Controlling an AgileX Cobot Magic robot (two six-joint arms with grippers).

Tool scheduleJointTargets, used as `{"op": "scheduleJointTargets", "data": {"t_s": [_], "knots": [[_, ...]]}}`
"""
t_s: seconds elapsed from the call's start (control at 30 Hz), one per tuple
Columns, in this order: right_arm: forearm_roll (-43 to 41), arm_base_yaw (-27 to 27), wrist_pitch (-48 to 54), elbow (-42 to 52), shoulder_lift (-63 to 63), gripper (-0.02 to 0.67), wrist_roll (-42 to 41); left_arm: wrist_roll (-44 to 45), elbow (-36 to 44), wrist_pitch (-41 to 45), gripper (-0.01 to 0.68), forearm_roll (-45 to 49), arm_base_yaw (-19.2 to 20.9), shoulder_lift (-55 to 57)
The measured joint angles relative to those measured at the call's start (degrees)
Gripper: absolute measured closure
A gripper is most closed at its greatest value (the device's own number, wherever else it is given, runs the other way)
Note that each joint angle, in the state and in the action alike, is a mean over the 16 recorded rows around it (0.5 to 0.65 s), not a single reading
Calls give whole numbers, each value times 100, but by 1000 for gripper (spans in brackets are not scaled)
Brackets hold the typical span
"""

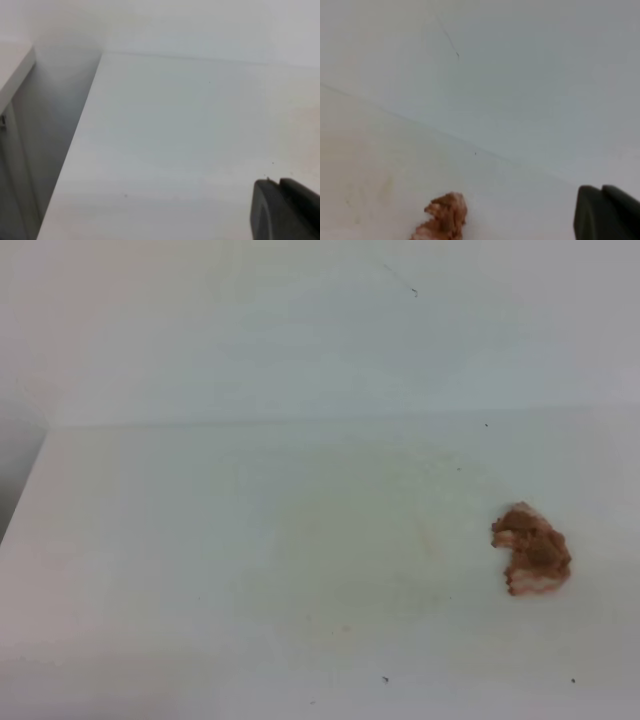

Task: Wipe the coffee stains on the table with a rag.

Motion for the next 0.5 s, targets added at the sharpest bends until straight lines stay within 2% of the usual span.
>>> {"op": "scheduleJointTargets", "data": {"t_s": [0.27,0.5], "knots": [[141,-382,-401,1939,-1354,650,61,0,15,-4,675,0,0,0],[110,-490,-369,2795,-1834,651,133,-1,15,-14,675,0,0,0]]}}
